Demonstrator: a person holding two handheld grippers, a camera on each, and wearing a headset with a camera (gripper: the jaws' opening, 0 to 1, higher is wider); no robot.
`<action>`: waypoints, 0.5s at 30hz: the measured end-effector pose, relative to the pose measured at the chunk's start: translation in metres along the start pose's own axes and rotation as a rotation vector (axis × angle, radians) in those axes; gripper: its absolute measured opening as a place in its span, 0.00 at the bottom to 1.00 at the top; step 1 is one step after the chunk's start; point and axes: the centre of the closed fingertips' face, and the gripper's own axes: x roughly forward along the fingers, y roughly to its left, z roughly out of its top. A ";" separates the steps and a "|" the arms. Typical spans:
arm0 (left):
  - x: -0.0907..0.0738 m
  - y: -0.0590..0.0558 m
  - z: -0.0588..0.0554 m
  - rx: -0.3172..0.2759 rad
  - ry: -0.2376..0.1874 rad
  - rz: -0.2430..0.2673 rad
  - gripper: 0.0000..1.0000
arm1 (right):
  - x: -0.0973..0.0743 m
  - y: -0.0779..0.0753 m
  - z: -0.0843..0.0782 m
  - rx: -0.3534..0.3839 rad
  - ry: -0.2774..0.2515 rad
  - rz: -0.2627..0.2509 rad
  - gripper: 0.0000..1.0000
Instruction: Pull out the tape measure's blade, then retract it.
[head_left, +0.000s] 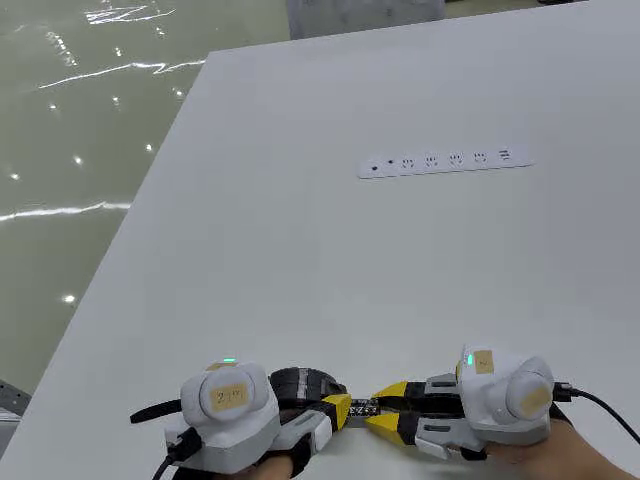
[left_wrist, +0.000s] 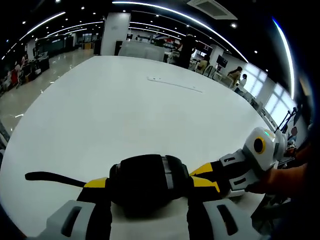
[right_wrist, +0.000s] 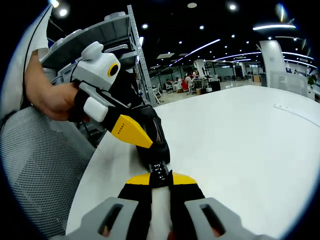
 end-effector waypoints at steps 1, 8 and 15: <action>0.000 0.000 0.000 -0.006 0.000 0.000 0.58 | 0.001 -0.001 0.000 0.002 0.001 -0.001 0.11; 0.000 0.001 0.000 -0.013 0.000 -0.007 0.58 | 0.010 0.002 0.002 -0.015 0.004 -0.003 0.11; -0.001 0.000 0.000 -0.017 -0.005 -0.011 0.58 | 0.015 0.002 0.004 -0.019 0.004 -0.005 0.11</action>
